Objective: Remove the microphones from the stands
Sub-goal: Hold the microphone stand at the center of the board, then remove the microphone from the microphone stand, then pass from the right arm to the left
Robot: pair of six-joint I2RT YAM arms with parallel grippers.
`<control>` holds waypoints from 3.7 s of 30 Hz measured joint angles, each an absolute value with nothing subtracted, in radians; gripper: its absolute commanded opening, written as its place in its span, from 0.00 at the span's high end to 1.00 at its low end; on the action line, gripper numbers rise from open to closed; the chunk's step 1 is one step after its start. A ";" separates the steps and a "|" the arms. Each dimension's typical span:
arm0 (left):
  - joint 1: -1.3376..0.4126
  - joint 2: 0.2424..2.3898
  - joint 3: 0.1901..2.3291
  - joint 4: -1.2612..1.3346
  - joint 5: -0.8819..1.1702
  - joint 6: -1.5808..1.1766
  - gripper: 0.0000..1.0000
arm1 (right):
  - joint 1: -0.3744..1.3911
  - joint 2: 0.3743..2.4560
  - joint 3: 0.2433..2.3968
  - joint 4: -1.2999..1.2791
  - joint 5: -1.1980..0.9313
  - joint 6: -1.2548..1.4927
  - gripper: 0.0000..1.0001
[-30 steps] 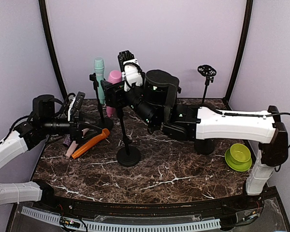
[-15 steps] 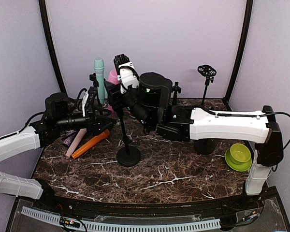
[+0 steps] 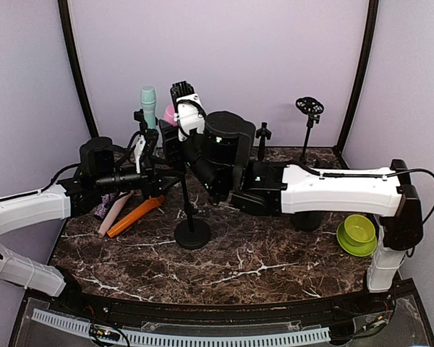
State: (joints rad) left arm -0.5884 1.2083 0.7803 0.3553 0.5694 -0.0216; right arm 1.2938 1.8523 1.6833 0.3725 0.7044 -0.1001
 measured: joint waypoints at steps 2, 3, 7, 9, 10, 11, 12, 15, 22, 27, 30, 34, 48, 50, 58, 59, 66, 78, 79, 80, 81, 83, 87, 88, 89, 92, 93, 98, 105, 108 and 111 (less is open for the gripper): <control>-0.593 1.213 0.788 0.367 0.578 -0.020 0.59 | 1.300 1.866 1.698 0.379 0.730 -0.114 0.70; -0.596 1.214 0.791 0.369 0.582 -0.019 0.60 | 1.303 1.873 1.706 0.382 0.739 -0.120 0.71; -0.605 1.222 0.800 0.384 0.590 -0.017 0.70 | 1.315 1.894 1.727 0.390 0.765 -0.139 0.72; -0.604 1.228 0.800 0.390 0.590 -0.014 0.73 | 1.316 1.898 1.731 0.392 0.772 -0.143 0.73; -0.604 1.232 0.800 0.395 0.587 -0.012 0.75 | 1.316 1.898 1.732 0.393 0.776 -0.144 0.74; -0.604 1.235 0.802 0.397 0.586 -0.008 0.77 | 1.316 1.898 1.732 0.393 0.780 -0.145 0.74; -0.604 1.238 0.803 0.403 0.586 -0.001 0.81 | 1.316 1.898 1.733 0.393 0.785 -0.145 0.75; -0.605 1.248 0.804 0.417 0.585 0.004 0.99 | 1.315 1.898 1.734 0.394 0.799 -0.144 0.77; -0.606 1.251 0.804 0.425 0.569 0.004 1.00 | 1.315 1.898 1.732 0.403 0.809 -0.148 0.80; -0.613 1.251 0.804 0.424 0.546 0.001 1.00 | 1.316 1.890 1.690 0.479 0.813 -0.171 0.83; -0.620 1.251 0.804 0.423 0.535 -0.004 1.00 | 1.316 1.871 1.643 0.534 0.812 -0.191 0.86; -0.627 1.249 0.804 0.421 0.514 -0.013 1.00 | 1.324 1.851 1.598 0.585 0.810 -0.220 0.87; -0.638 1.205 0.804 0.410 0.485 -0.002 1.00 | 1.382 1.840 1.570 0.698 0.816 -0.397 0.91; -0.638 1.199 0.803 0.410 0.480 0.001 1.00 | 1.386 1.840 1.570 0.706 0.816 -0.410 0.92; -0.636 1.185 0.802 0.411 0.471 0.012 1.00 | 1.396 1.803 1.540 0.711 0.803 -0.418 0.93; -0.635 1.185 0.802 0.411 0.472 0.012 1.00 | 1.397 1.795 1.532 0.710 0.800 -0.416 0.93; -0.619 1.183 0.792 0.410 0.487 0.011 1.00 | 1.398 1.736 1.447 0.726 0.761 -0.397 0.95; -0.596 1.184 0.775 0.410 0.484 -0.007 1.00 | 1.402 1.681 1.417 0.724 0.726 -0.370 0.97; -0.593 1.184 0.771 0.410 0.480 -0.009 1.00 | 1.404 1.678 1.417 0.724 0.725 -0.367 0.97; -0.591 1.184 0.767 0.409 0.475 -0.011 1.00 | 1.406 1.675 1.417 0.725 0.725 -0.364 0.97; -0.588 1.184 0.762 0.408 0.470 -0.012 1.00 | 1.408 1.672 1.417 0.725 0.725 -0.362 0.97; -0.581 1.184 0.756 0.406 0.461 -0.019 1.00 | 1.413 1.661 1.417 0.728 0.721 -0.361 0.97; -0.560 1.183 0.754 0.406 0.422 -0.047 1.00 | 1.430 1.610 1.423 0.786 0.712 -0.365 0.97; -0.553 1.183 0.754 0.406 0.413 -0.054 1.00 | 1.434 1.591 1.429 0.808 0.710 -0.366 0.97; -0.550 1.183 0.754 0.407 0.404 -0.060 1.00 | 1.436 1.573 1.433 0.826 0.708 -0.366 0.98; -0.547 1.183 0.754 0.410 0.395 -0.071 1.00 | 1.439 1.513 1.440 0.885 0.707 -0.367 0.98; -0.546 1.183 0.754 0.410 0.393 -0.073 1.00 | 1.439 1.491 1.440 0.905 0.709 -0.367 0.98; -0.541 1.184 0.754 0.413 0.408 -0.069 1.00 | 1.439 1.428 1.404 0.941 0.736 -0.363 0.98; -0.537 1.257 0.820 0.407 0.506 -0.017 1.00 | 1.439 1.329 1.240 0.856 0.796 -0.274 0.99; -0.536 1.308 0.871 0.398 0.533 0.001 1.00 | 1.439 1.281 1.175 0.816 0.822 -0.218 1.00; -0.536 1.352 0.913 0.392 0.546 0.010 1.00 | 1.439 1.231 1.111 0.800 0.842 -0.162 1.00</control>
State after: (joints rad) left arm -0.5358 1.3518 0.9127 0.3920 0.5457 0.0101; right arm 1.4395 1.2312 1.1114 0.8001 0.8417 -0.1616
